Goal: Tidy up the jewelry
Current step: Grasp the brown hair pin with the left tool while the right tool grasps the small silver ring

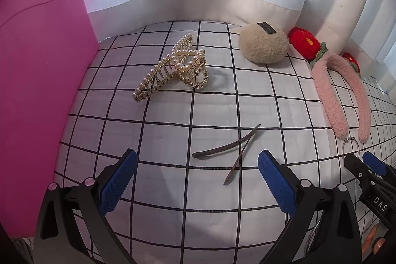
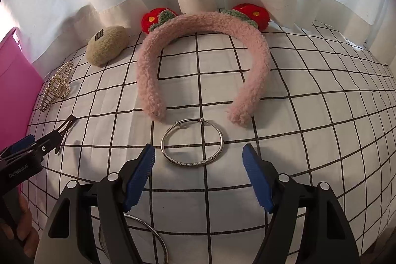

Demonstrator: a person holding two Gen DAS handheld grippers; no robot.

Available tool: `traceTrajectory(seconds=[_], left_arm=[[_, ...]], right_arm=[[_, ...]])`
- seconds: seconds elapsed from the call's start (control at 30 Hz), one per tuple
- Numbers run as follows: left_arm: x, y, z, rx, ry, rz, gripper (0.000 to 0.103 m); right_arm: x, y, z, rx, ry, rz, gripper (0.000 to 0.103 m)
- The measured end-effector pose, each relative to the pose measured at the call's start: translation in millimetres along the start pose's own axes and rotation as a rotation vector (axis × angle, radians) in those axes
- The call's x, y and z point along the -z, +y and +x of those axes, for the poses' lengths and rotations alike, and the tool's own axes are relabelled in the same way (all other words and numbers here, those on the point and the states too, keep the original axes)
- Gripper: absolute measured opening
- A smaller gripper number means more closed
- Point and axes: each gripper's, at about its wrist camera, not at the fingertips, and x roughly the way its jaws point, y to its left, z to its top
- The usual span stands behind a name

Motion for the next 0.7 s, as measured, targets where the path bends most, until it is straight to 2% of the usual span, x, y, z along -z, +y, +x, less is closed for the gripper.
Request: traceTrajectory(seconds=[0.37, 0.7], left_arm=[[-3.7, -5.3, 24.4, -0.009, 0.019, 0.012, 0.096], [-3.9, -11.3, 27.6, -0.013, -0.025, 0.017, 0.097]], right_arm=[[-1.0, 16.5, 10.1, 0.065, -0.027, -0.071, 0.077], [-2.1, 12.3, 11.0, 0.077, -0.076, -0.078, 0.079]])
